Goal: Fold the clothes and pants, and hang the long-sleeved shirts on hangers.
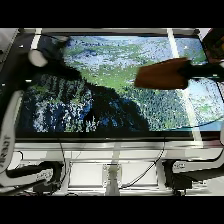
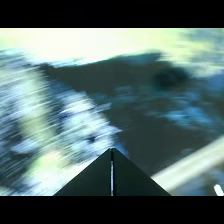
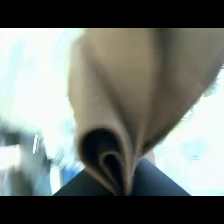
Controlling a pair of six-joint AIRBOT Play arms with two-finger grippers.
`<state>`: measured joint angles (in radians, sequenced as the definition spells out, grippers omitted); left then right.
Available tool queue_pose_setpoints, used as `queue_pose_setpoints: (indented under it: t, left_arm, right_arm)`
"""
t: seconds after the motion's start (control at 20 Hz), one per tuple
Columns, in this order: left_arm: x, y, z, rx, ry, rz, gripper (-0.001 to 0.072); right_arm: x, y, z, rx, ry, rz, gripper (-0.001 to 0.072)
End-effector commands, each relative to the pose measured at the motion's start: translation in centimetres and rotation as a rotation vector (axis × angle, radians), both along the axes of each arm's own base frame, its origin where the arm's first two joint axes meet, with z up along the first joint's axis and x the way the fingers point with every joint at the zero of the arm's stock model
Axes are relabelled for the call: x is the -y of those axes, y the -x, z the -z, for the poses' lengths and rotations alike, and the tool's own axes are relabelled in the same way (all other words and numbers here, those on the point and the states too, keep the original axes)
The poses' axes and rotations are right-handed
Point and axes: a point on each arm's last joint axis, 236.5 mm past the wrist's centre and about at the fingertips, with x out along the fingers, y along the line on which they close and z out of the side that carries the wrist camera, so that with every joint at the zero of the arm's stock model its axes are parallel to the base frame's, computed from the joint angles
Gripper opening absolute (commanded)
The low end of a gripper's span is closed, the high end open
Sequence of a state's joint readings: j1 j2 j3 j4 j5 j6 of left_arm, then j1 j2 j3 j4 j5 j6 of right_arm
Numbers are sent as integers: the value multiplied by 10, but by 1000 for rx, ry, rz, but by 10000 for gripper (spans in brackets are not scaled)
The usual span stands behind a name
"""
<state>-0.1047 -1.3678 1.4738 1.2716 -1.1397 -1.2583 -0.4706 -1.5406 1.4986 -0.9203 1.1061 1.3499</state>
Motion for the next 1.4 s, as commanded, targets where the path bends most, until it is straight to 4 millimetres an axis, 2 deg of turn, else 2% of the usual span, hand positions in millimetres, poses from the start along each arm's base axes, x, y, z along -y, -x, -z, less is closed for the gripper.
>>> queue_pose_setpoints:
  t: [0.0,0.1,0.15,0.25,0.3,0.4,0.45,0.55,0.6,0.7,0.75,0.8,0.95,1.0,1.05,1.15,1.2,1.25,1.35]
  left_arm:
    - [-103,27,-51,51,-74,-217,13]
    - [-137,44,-75,87,-79,-301,13]
    - [-150,52,-83,100,-82,-335,13]
    - [-166,63,-91,107,-86,-380,14]
    - [-170,67,-92,104,-87,-390,14]
    - [-171,67,-90,95,-86,-392,14]
    - [-171,66,-89,92,-85,-391,14]
    - [-169,65,-87,88,-84,-387,14]
    - [-170,64,-86,85,-84,-387,14]
    - [-170,64,-85,82,-85,-388,14]
    - [-170,64,-85,82,-85,-388,14]
    - [-170,64,-85,82,-85,-388,14]
    - [-170,64,-85,82,-84,-388,14]
    - [-170,64,-85,82,-84,-388,14]
    - [-170,64,-85,82,-85,-388,14]
    - [-170,64,-85,82,-84,-388,15]
    - [-170,64,-85,82,-85,-388,14]
    - [-170,64,-85,82,-84,-388,14]
    - [-170,64,-85,82,-85,-388,14]
  right_arm:
    - [138,54,-27,-31,71,450,6]
    - [200,108,-32,-87,88,690,6]
    - [223,139,-32,-134,97,795,6]
    - [248,198,-25,-263,119,946,6]
    - [255,229,-19,-348,130,1007,6]
    - [256,272,-7,-489,143,1050,6]
    - [253,286,-1,-538,126,1060,6]
    - [246,299,7,-592,89,1066,9]
    - [247,302,7,-597,95,1062,66]
    - [243,308,8,-626,101,1020,374]
    - [241,309,9,-634,108,992,478]
    - [240,309,9,-638,108,982,501]
    - [238,303,9,-620,93,976,494]
    - [239,293,7,-580,88,956,379]
    - [237,280,5,-539,103,881,179]
    - [227,258,2,-499,157,736,34]
    - [218,239,-1,-458,142,700,7]
    - [200,212,-5,-395,135,607,7]
    - [149,160,-15,-304,136,389,6]
